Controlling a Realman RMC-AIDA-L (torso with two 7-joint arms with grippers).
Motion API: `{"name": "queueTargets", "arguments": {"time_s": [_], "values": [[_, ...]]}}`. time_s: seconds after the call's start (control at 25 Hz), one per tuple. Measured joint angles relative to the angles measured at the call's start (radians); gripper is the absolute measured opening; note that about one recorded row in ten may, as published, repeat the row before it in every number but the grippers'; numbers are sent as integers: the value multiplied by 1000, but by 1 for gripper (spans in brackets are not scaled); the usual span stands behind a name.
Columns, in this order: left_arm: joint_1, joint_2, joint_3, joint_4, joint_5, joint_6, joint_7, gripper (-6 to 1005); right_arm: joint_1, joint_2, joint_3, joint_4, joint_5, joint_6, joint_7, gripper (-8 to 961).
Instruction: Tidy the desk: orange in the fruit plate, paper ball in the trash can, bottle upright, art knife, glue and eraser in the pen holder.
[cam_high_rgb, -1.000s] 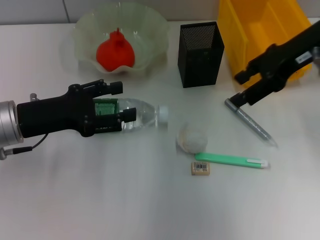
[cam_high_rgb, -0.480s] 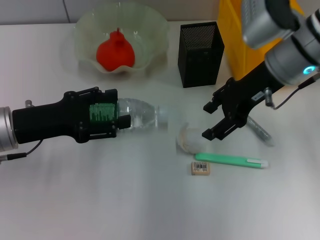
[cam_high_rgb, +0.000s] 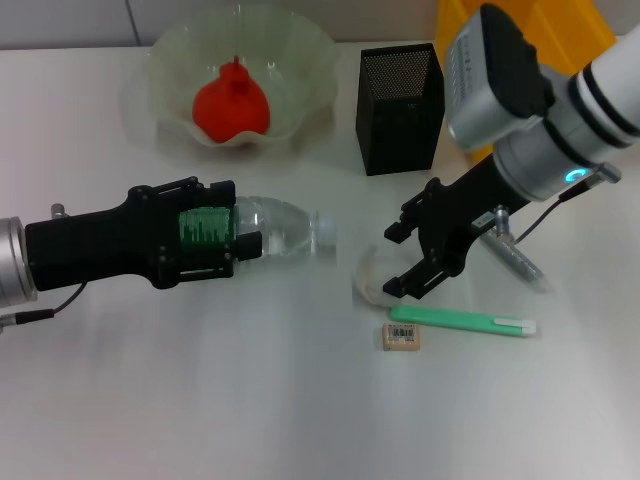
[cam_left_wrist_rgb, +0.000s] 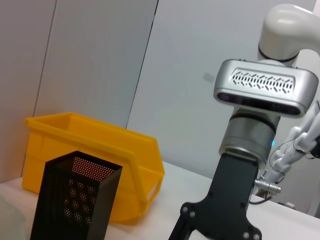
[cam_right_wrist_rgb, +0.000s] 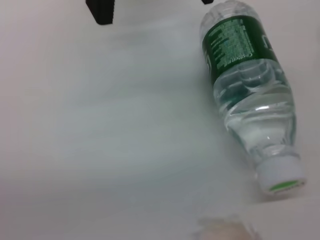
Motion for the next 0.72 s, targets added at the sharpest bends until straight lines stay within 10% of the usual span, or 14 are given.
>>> {"name": "queueTargets", "arguments": {"time_s": [0.72], "values": [[2, -3, -8, 0, 0, -1, 8, 828, -3, -3, -77, 43, 82, 101, -11, 662]]}}
